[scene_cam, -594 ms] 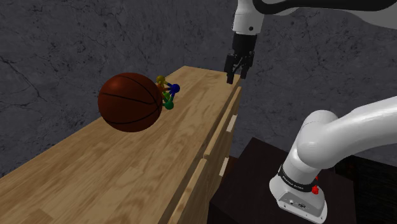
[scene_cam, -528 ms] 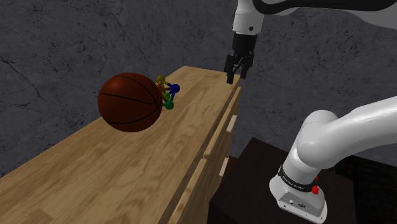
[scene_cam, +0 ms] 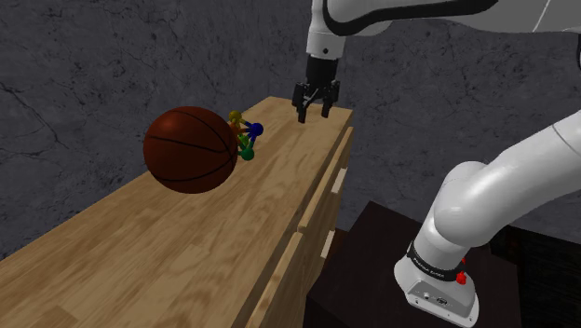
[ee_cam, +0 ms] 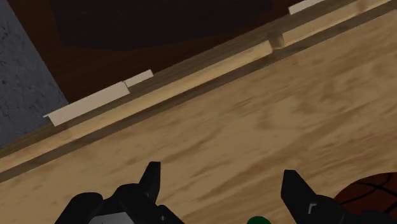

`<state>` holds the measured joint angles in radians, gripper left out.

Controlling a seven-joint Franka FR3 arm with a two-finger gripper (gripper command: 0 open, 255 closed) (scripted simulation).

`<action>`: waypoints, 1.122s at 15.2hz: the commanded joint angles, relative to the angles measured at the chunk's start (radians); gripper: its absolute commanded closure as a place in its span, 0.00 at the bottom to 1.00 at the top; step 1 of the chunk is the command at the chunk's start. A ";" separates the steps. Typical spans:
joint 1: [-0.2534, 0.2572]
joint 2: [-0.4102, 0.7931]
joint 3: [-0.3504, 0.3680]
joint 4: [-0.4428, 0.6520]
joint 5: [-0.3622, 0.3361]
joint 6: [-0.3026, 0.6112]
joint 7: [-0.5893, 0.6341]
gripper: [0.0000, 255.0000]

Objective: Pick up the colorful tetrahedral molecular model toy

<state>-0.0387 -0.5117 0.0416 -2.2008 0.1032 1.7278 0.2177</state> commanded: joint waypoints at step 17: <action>-0.027 0.619 0.033 0.477 0.005 0.252 0.255 0.00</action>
<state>-0.0671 0.0709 0.0737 -1.7634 0.1104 1.9757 0.4550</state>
